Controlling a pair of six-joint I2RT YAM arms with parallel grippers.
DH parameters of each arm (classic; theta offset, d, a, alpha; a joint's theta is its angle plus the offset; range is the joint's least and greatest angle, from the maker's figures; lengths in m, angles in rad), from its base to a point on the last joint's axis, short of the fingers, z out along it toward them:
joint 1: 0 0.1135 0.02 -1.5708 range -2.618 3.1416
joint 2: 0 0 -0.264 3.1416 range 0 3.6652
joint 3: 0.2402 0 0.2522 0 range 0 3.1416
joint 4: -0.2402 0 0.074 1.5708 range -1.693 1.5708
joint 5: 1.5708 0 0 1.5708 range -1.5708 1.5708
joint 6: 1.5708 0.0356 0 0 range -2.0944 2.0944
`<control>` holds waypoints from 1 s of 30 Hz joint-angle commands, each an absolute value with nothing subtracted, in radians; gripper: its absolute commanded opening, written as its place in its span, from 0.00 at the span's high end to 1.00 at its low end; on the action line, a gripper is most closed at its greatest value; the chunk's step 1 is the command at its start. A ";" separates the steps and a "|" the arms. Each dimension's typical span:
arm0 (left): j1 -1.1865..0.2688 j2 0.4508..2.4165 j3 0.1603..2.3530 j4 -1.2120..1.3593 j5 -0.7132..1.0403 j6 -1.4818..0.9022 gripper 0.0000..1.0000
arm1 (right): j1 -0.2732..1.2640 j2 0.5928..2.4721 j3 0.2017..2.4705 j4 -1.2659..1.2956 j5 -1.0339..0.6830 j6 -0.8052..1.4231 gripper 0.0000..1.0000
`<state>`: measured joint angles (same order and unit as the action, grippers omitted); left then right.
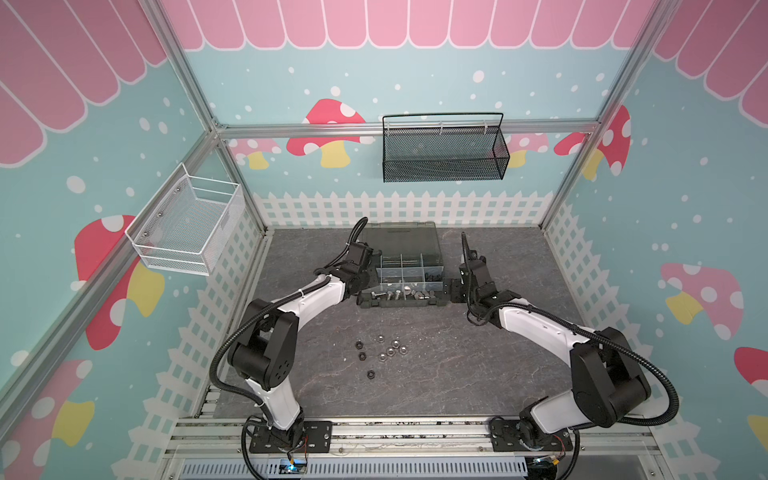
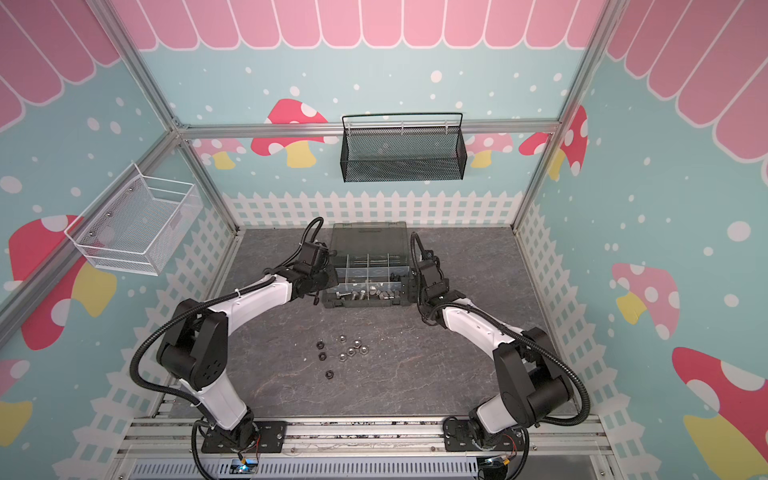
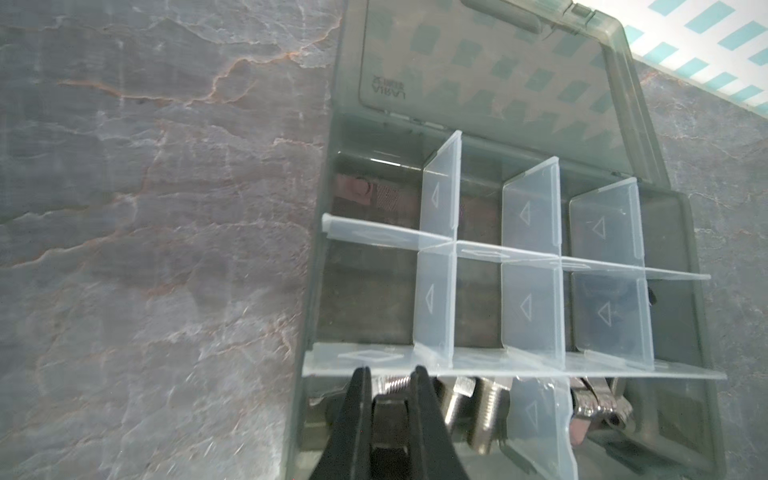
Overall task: Sort the screws and nuts into containers
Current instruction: 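Carry the black hex nut with the left gripper over the organizer's empty compartment, then open the left gripper to drop the nut into the compartment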
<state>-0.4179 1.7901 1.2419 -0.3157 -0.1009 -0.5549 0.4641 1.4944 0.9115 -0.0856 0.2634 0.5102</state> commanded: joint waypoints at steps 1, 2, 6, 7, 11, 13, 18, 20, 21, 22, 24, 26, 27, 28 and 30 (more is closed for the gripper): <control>-0.416 1.847 1.307 -0.295 -0.071 -0.539 0.98 | 0.460 1.466 0.899 -0.078 0.256 0.525 0.02; -0.415 1.863 1.320 -0.295 -0.073 -0.537 0.97 | 0.460 1.464 0.898 -0.077 0.254 0.526 0.02; -0.378 1.913 1.360 -0.298 -0.073 -0.537 0.96 | 0.461 1.457 0.892 -0.077 0.252 0.527 0.02; -0.375 1.921 1.363 -0.299 -0.071 -0.539 0.96 | 0.460 1.457 0.891 -0.077 0.251 0.528 0.02; -0.365 1.939 1.371 -0.292 -0.071 -0.543 0.94 | 0.460 1.460 0.890 -0.077 0.243 0.535 0.02; -0.361 1.948 1.376 -0.288 -0.062 -0.537 0.92 | 0.461 1.461 0.889 -0.076 0.240 0.538 0.02; -0.356 1.971 1.383 -0.275 -0.025 -0.540 0.89 | 0.461 1.463 0.888 -0.078 0.234 0.545 0.02; -0.356 1.979 1.387 -0.273 -0.015 -0.541 0.87 | 0.461 1.465 0.889 -0.077 0.232 0.546 0.02; -0.356 1.984 1.390 -0.273 -0.011 -0.541 0.86 | 0.460 1.465 0.890 -0.077 0.232 0.545 0.02; -0.356 1.987 1.393 -0.270 -0.008 -0.541 0.84 | 0.460 1.465 0.892 -0.076 0.231 0.545 0.02; -0.356 1.988 1.393 -0.267 -0.003 -0.541 0.79 | 0.460 1.464 0.892 -0.077 0.230 0.546 0.02; -0.356 1.984 1.388 -0.263 0.000 -0.541 0.75 | 0.460 1.464 0.893 -0.076 0.231 0.545 0.02; -0.356 1.980 1.387 -0.264 0.000 -0.541 0.74 | 0.460 1.463 0.893 -0.076 0.232 0.544 0.02; -0.356 1.977 1.385 -0.261 0.000 -0.541 0.74 | 0.460 1.463 0.895 -0.077 0.232 0.542 0.02; -0.357 1.966 1.379 -0.261 -0.001 -0.540 0.72 | 0.461 1.462 0.896 -0.077 0.232 0.544 0.02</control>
<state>-0.3611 1.9751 1.3621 -0.2817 -0.0082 -0.5423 0.4641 1.4811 0.9005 -0.0845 0.2306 0.5308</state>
